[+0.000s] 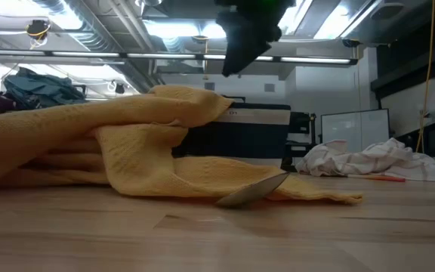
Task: Fold towel
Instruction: Fold the yellow towel
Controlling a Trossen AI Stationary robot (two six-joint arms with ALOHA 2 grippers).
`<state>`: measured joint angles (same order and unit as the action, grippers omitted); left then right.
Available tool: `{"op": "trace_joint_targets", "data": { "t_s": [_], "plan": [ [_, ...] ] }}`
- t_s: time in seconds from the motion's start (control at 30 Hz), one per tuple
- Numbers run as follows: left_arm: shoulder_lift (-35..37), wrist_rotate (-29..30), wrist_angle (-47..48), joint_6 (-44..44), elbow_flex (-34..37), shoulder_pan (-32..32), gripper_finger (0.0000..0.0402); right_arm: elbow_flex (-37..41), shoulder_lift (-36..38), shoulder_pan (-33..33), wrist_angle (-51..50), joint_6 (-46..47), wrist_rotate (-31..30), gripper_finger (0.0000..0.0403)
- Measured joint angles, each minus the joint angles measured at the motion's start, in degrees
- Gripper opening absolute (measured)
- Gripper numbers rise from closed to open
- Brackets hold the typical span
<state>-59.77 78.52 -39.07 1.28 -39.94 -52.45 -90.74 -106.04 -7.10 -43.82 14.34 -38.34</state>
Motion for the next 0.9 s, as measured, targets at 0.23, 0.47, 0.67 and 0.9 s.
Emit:
{"op": "trace_joint_targets", "data": {
  "t_s": [0.23,0.47,0.67,0.9],
  "plan": [
    [0.0,0.02,0.72,-0.01,0.0,-0.04,0.0067,0.02,-1.14,2.09,-1.9,-0.06,1.28,0.02],
    [0.0,0.04,1.12,-2.19,0.0,-0.07,0.0069,0.0,-1.51,0.43,-4.38,-0.6,7.73,0.02],
    [0.0,0.04,1.17,-6.87,0.0,-0.07,0.0065,0.0,-2.37,-0.18,-2.96,-5.85,7.5,0.02],
    [0.0,0.04,1.22,-7.91,0.0,-0.07,0.0069,0.0,-4.25,-0.01,-2.45,-12.37,6.14,0.02]
  ]
}}
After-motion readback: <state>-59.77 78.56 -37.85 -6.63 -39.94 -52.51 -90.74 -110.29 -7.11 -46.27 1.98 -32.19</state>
